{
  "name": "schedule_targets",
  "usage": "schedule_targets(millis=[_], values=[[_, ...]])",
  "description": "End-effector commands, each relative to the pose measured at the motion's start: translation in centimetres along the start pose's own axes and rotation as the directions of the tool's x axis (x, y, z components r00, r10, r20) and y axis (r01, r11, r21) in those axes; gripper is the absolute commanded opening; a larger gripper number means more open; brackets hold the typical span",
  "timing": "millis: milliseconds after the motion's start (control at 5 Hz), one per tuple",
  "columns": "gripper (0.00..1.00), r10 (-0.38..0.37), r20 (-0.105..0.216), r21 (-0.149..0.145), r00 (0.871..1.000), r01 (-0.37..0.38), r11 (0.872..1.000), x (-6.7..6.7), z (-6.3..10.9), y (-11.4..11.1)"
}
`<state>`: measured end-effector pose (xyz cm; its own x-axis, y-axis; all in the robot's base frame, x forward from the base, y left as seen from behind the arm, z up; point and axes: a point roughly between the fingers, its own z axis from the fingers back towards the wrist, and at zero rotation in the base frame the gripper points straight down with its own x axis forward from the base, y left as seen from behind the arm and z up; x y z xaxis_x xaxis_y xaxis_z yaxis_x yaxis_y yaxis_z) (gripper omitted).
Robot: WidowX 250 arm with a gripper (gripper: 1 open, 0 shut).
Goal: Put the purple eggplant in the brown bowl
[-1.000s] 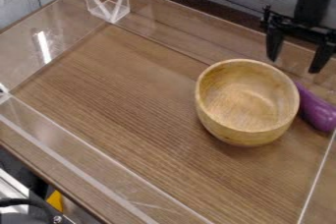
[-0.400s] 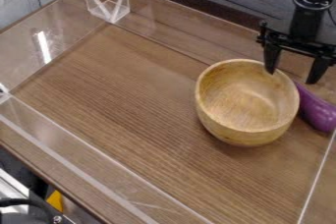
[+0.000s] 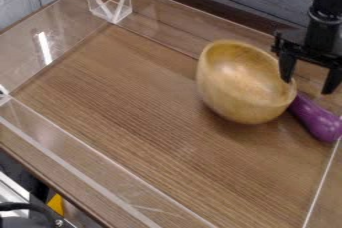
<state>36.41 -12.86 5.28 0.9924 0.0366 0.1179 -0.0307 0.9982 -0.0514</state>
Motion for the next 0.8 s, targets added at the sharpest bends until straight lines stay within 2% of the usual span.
schedule_targets(millis=[0, 200, 600], values=[[1.0, -0.059, 0.038, -0.026, 0.998, 0.06, 0.998, -0.2, 1.3, -0.6], [0.0, -0.115, 0.038, -0.036, 0.993, 0.117, 0.993, -0.6, 0.9, -0.2], [0.0, -0.129, 0.044, -0.038, 0.991, 0.131, 0.991, 0.9, 0.5, -0.4]])
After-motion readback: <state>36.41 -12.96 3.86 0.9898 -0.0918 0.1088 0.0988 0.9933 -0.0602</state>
